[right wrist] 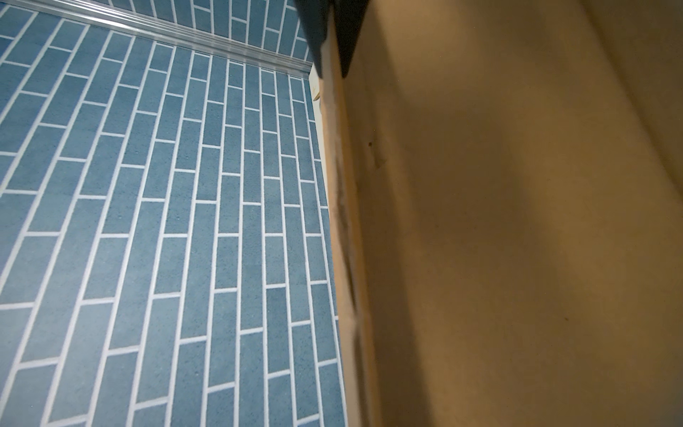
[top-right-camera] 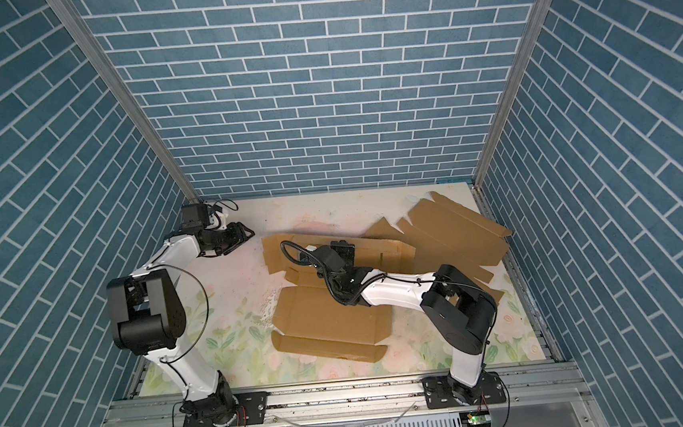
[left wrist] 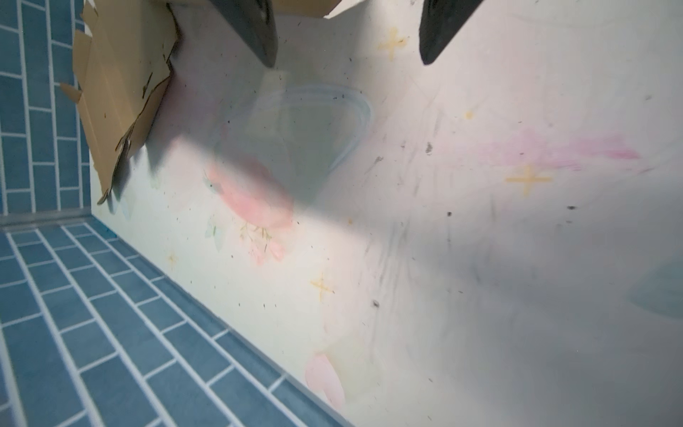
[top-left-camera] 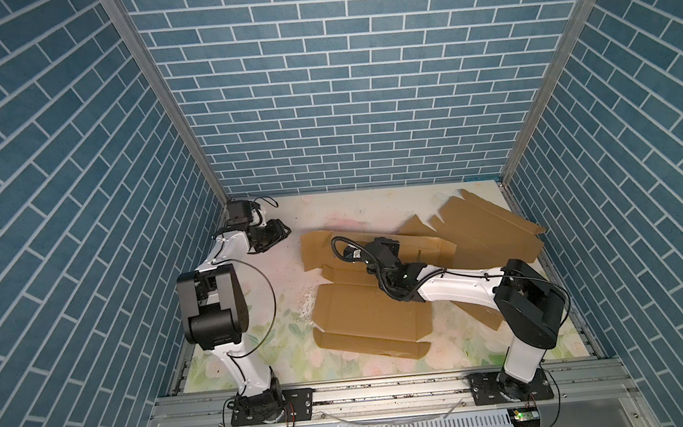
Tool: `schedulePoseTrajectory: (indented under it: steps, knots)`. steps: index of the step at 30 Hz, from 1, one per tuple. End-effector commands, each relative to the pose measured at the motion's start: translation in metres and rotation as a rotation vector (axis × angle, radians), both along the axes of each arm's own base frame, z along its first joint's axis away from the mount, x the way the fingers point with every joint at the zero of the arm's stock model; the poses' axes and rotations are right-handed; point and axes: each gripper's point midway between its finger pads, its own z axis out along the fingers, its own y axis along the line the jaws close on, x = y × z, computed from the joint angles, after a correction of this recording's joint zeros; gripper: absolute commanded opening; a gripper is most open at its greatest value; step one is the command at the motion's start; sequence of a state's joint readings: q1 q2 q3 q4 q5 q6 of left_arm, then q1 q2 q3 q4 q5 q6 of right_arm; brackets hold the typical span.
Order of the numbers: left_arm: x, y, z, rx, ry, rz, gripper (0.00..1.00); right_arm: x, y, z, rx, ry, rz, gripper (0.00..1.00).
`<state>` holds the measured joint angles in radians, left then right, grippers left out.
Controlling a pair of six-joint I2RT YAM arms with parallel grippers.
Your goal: Fold the paper box
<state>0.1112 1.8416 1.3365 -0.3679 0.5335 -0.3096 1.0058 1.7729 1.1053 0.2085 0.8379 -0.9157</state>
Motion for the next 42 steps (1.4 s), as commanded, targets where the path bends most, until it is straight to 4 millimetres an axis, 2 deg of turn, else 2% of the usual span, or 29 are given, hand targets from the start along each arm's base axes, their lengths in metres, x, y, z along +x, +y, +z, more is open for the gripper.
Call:
schedulePoseTrajectory:
  steps: [1, 7, 16, 20, 24, 31, 36, 42]
  knots:
    - [-0.003, -0.032, 0.002, -0.016, -0.014, -0.122, 0.62, -0.007, 0.001, -0.007, -0.025, 0.013, 0.041, 0.0]
    - [-0.015, -0.058, -0.004, -0.094, -0.006, -0.191, 0.62, -0.005, 0.0, 0.0, -0.024, -0.028, 0.04, 0.0]
    - [-0.051, -0.086, 0.011, -0.224, -0.051, -0.218, 0.57, -0.002, -0.002, 0.012, -0.049, -0.1, 0.034, 0.0]
    - [-0.065, -0.089, 0.015, -0.257, -0.082, -0.198, 0.56, -0.006, -0.003, 0.012, -0.094, -0.133, 0.043, 0.0]
    - [-0.073, -0.091, 0.01, -0.261, -0.077, -0.197, 0.55, -0.009, -0.004, 0.013, -0.114, -0.166, 0.048, 0.0]
    - [-0.087, -0.097, -0.002, -0.24, -0.053, -0.194, 0.53, -0.017, -0.005, -0.003, -0.169, -0.153, 0.054, 0.0]
    - [-0.103, -0.102, -0.005, -0.171, -0.058, -0.207, 0.58, -0.019, -0.005, -0.008, -0.177, -0.146, 0.062, 0.0]
    - [-0.113, -0.109, -0.013, -0.11, -0.047, -0.267, 0.59, -0.02, 0.0, -0.008, -0.168, -0.141, 0.083, 0.0]
